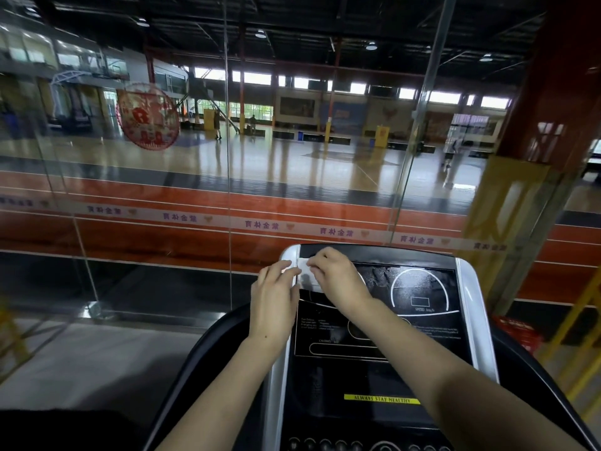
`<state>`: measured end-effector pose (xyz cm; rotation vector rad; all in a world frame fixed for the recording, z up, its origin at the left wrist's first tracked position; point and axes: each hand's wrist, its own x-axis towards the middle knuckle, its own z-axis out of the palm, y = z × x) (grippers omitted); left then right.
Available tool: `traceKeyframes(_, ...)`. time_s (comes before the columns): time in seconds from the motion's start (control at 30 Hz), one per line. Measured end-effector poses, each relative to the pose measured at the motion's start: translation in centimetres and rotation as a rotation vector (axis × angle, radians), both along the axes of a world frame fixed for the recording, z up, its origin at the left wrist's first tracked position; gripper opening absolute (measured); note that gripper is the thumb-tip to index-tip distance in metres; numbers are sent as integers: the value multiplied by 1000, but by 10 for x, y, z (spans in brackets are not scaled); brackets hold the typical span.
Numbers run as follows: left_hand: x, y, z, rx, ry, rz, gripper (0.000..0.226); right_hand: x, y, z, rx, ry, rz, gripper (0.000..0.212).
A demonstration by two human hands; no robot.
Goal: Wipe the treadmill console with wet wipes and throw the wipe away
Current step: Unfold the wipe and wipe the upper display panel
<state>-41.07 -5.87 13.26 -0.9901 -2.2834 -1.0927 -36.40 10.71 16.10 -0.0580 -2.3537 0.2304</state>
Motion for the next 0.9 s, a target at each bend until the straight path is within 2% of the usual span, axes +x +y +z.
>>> traceKeyframes(0.1,-4,-1,-10,-139,72,43,41,0,-1,-9,278,41,-95,18)
traceKeyframes(0.17,-8,-2,-19,-174,125,74,42,3,-2,-14,343,35,-88,27)
traceKeyframes(0.27,-12,-2,-32,-198,172,110,45,9,-6,-24,319,6,-81,43)
traceKeyframes(0.33,-14,-1,-37,-220,194,124,47,17,-15,-32,342,-97,-157,54)
traceKeyframes(0.53,-16,0,-40,-294,212,144,51,34,-28,-48,308,-312,-234,66)
traceKeyframes(0.73,-16,-8,-44,-369,245,101,66,62,-2,-48,204,-360,-355,70)
traceKeyframes(0.9,-15,-7,-46,-362,229,119,66,37,-27,-39,202,-398,-215,66)
